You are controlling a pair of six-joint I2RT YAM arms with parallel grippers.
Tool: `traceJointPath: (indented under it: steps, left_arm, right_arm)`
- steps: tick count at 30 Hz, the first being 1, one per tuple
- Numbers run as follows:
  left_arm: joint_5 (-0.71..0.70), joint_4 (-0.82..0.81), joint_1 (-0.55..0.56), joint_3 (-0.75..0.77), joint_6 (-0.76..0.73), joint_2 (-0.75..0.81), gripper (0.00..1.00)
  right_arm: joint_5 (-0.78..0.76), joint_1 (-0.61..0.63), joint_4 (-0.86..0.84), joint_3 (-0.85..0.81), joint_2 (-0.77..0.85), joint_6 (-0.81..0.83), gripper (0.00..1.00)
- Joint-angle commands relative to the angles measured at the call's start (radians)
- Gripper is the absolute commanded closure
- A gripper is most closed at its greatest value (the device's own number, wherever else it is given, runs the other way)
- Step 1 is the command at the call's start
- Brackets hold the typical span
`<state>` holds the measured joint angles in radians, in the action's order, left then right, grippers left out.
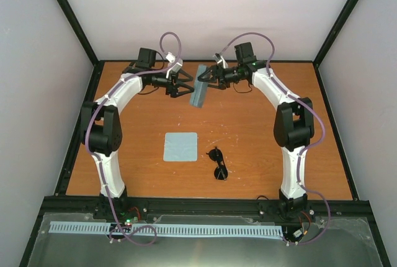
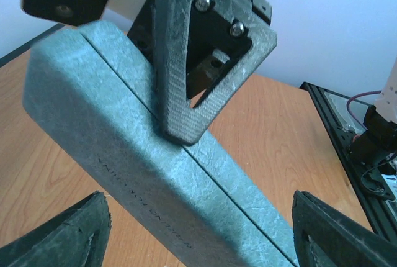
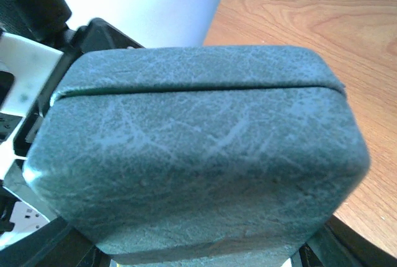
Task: Organize the sunglasses
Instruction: Open the sunglasses case.
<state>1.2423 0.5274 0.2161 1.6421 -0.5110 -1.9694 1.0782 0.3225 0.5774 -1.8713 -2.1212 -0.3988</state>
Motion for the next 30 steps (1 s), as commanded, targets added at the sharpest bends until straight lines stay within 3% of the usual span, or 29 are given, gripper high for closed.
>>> traceJointPath:
  steps: [1, 7, 17, 30]
  left_arm:
    - [-0.038, -0.042, 0.026, -0.018, 0.021, 0.038, 0.21]
    - [-0.071, -0.083, 0.045, -0.044, 0.036, 0.042, 0.24]
    - [-0.127, -0.053, 0.046, -0.054, -0.009, 0.031, 0.29]
    - [-0.179, -0.022, 0.046, -0.064, -0.067, 0.002, 0.33]
  right_arm:
    - [0.098, 0.002, -0.060, -0.031, 0.029, -0.026, 0.72]
    - [0.131, 0.020, -0.064, -0.022, 0.049, -0.024, 0.77]
    - [0.171, 0.029, 0.074, 0.040, 0.115, 0.103, 0.80]
    - [0.240, 0.027, 0.154, 0.049, 0.172, 0.155, 0.97]
